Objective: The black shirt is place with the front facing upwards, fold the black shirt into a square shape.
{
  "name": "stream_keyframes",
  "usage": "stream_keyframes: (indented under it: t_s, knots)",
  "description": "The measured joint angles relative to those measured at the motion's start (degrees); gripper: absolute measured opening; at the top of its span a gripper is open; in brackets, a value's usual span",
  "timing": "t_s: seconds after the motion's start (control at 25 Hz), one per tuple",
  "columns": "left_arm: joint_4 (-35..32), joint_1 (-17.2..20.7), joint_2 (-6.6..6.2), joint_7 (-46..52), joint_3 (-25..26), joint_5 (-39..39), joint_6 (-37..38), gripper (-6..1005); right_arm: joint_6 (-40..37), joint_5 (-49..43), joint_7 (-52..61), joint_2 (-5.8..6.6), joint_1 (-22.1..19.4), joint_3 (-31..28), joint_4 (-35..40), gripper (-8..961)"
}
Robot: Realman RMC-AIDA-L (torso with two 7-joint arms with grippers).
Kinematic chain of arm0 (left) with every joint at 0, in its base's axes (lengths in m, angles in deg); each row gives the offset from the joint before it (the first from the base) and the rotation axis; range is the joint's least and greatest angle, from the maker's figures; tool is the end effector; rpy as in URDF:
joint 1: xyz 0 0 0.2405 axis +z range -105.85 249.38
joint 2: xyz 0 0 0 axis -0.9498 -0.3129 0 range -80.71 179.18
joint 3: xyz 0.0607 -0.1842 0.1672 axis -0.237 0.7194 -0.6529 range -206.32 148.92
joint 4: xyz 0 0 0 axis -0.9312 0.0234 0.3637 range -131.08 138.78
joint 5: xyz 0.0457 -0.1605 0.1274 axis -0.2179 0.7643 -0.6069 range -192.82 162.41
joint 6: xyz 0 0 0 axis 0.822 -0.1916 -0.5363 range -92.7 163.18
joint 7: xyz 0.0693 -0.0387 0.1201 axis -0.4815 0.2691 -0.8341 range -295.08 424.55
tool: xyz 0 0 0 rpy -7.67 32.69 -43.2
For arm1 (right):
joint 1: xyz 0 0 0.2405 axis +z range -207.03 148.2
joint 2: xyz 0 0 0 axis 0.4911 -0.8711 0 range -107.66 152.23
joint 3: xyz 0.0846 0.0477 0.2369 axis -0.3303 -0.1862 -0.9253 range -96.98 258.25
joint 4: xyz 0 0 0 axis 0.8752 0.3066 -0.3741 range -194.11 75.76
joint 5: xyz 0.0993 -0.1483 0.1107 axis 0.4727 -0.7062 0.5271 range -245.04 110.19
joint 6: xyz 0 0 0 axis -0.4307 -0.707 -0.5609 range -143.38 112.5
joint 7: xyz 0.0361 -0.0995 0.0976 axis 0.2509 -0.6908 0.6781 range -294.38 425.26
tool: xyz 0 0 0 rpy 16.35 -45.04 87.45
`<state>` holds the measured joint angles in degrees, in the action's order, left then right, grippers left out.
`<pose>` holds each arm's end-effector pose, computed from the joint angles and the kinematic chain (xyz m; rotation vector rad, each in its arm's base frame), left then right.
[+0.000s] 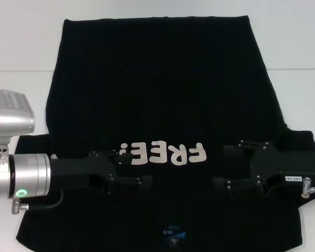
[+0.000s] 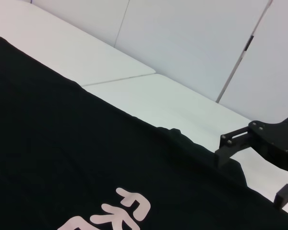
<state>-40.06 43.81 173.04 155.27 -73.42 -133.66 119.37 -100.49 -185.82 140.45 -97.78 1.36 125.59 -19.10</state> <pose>-0.2581 0.3232 -0.0289 -2.7254 -0.8488 -0.5831 0.2604 0.3338 -0.0165 -2.8094 0.4473 0.4967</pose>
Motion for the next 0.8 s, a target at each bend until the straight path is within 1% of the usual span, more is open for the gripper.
stream_keyframes:
  t_s: [0.2,0.64,0.76,0.8]
  knots:
    - [-0.1,0.1,-0.05,-0.4,-0.1,-0.1,0.3,930,1.6,0.6,0.0,0.0,0.1,0.1,-0.2,941]
    - [-0.1,0.1,-0.09,-0.1,0.0,-0.2,0.3,922,1.8,0.7,0.0,0.0,0.4,0.2,-0.6,942]
    - [-0.2,0.1,-0.16,0.2,0.5,-0.1,0.3,919,1.9,1.3,0.9,0.01,0.3,-0.3,-0.6,942]
    - [-0.2,0.3,-0.29,2.3,2.1,0.2,-0.1,919,2.0,2.3,2.0,0.04,0.2,-0.6,-0.6,941]
